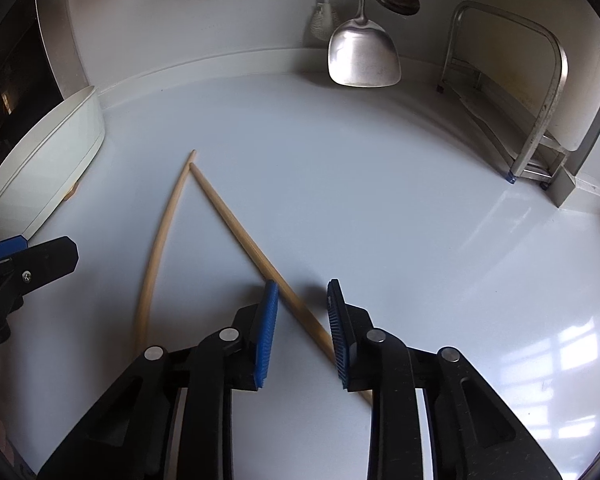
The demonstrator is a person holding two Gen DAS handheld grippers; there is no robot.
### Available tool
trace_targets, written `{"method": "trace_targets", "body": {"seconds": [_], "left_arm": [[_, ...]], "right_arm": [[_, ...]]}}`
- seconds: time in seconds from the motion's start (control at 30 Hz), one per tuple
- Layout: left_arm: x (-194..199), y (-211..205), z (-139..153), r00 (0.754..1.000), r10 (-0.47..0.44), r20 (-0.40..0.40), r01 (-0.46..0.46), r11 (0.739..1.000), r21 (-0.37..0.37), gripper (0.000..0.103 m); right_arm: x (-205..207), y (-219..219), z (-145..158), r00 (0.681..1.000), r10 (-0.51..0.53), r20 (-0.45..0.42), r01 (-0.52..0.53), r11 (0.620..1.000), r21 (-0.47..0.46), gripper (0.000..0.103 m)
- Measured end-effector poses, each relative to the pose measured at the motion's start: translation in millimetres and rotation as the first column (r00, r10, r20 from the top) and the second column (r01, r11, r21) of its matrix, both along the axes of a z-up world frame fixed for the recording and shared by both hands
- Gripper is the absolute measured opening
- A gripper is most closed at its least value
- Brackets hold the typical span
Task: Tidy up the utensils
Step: 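Spread the last two chopsticks apart with each gripper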
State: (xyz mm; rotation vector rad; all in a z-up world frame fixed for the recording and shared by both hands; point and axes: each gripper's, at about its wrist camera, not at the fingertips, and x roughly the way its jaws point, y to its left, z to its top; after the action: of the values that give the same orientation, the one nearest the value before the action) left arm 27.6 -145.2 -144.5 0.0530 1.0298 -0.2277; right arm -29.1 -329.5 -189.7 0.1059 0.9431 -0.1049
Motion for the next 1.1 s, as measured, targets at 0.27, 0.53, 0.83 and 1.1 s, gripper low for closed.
{"method": "trace_targets", "body": {"seconds": [0.27,0.53,0.83,1.1], "left_arm": [[-2,-25,-16,0.999,-0.027,-0.031,0.028,0.999,0.021,0.097],[-2,-33,-23,0.999,0.002,-0.044,-0.001,0.999,0.037,0.097],[-2,-39,-33,0.997,0.046,-0.056,-0.043,0.998,0.049,0.097],[-6,-32,-37,0.996,0.075,-0.051,-0.071,0.994,0.079,0.097]], "right_arm": [[-12,-26,1,1.000,-0.025,0.008,0.025,0.999,0.042,0.030],[-8,-31,12,0.990,0.135,0.043,-0.135,0.991,-0.017,0.045],[4,-35,4,0.944,0.330,-0.001,-0.330,0.943,-0.043,0.045],[9,-36,1,0.938,0.345,0.014,-0.345,0.938,-0.026,0.045]]}}
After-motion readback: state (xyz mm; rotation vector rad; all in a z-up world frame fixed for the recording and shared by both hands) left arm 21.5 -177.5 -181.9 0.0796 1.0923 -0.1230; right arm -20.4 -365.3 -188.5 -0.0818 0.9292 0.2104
